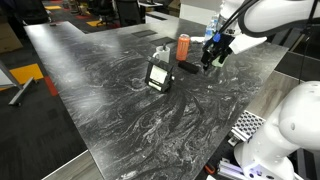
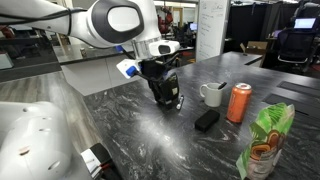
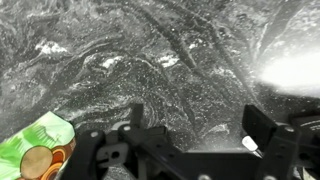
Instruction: Turn the duster around, then use it to clean the table
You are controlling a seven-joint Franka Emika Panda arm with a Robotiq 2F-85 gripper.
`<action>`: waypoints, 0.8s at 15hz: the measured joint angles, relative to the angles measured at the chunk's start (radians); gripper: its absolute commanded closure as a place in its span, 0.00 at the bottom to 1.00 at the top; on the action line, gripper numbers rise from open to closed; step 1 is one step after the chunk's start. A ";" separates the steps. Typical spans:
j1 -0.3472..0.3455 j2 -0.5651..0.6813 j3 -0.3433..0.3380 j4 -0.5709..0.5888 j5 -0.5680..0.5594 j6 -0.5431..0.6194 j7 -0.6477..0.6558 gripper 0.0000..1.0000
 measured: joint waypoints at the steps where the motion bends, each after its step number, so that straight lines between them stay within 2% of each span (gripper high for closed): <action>1: -0.003 0.017 -0.007 -0.001 -0.031 0.030 -0.029 0.00; 4: -0.003 0.058 -0.032 -0.003 -0.057 0.107 -0.090 0.00; 12: -0.005 0.067 -0.043 0.005 -0.059 0.117 -0.119 0.00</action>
